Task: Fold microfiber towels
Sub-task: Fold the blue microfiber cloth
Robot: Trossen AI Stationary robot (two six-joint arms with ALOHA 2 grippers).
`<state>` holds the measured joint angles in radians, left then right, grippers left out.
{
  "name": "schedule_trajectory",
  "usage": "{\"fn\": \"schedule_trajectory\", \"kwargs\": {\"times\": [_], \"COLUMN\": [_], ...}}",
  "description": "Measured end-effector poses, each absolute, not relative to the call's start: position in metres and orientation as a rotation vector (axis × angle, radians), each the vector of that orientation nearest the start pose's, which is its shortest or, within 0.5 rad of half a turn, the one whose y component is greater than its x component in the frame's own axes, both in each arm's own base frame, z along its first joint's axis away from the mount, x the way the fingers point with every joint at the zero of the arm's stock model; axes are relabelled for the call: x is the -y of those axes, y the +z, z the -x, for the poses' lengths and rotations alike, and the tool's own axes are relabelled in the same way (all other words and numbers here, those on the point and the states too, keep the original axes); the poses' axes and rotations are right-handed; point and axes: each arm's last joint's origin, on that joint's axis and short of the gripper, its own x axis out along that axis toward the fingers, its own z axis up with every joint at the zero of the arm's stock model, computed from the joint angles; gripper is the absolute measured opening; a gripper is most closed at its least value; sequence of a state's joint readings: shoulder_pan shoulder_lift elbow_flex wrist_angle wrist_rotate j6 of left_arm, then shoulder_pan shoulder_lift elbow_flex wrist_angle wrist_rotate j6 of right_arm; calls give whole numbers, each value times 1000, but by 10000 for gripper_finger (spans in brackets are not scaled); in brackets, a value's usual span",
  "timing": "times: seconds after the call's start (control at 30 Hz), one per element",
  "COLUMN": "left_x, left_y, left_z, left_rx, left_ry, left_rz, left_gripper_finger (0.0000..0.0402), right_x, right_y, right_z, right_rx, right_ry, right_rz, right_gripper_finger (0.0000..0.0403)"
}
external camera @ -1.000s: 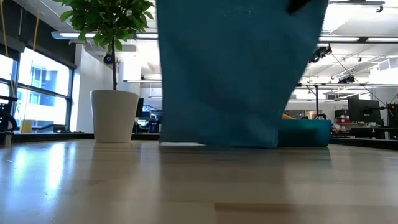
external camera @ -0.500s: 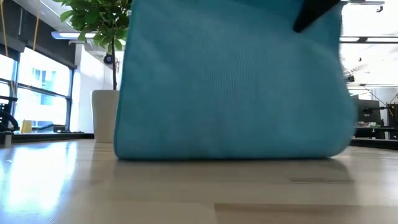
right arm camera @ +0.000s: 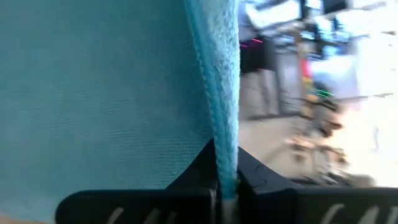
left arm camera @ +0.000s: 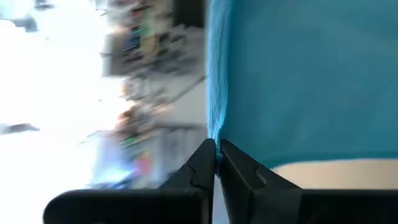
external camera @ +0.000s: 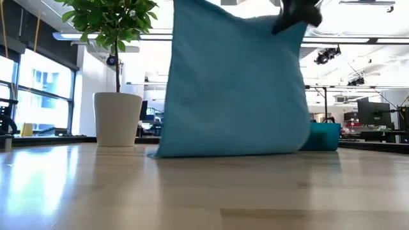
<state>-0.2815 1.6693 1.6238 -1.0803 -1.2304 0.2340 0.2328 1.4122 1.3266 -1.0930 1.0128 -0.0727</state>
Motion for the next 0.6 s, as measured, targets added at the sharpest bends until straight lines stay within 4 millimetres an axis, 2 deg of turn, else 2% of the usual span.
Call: {"fn": "schedule_trajectory", "kwargs": {"times": [0.17, 0.3, 0.4, 0.5, 0.6], "left_x": [34, 29, 41, 64, 86], "left_y": [360, 367, 362, 357, 350], "left_z": [-320, -317, -318, -318, -317], "left_rx": [-1016, -958, -907, -885, -888], "left_ry": [1018, 1066, 925, 665, 448], "left_rz": [-1187, -1102, -971, -813, -700], "left_gripper_finger": [13, 12, 12, 12, 12], "right_x": [-13, -9, -17, -32, -51], "right_y": [338, 345, 341, 334, 329], "right_z": [-257, -254, -254, -254, -254], "right_rx": [-1003, -963, -962, -983, -983], "right_ry": [-790, -816, -703, -519, -424], "right_rz": [856, 816, 723, 609, 593], "right_gripper_finger": [0, 0, 0, 0, 0]}}
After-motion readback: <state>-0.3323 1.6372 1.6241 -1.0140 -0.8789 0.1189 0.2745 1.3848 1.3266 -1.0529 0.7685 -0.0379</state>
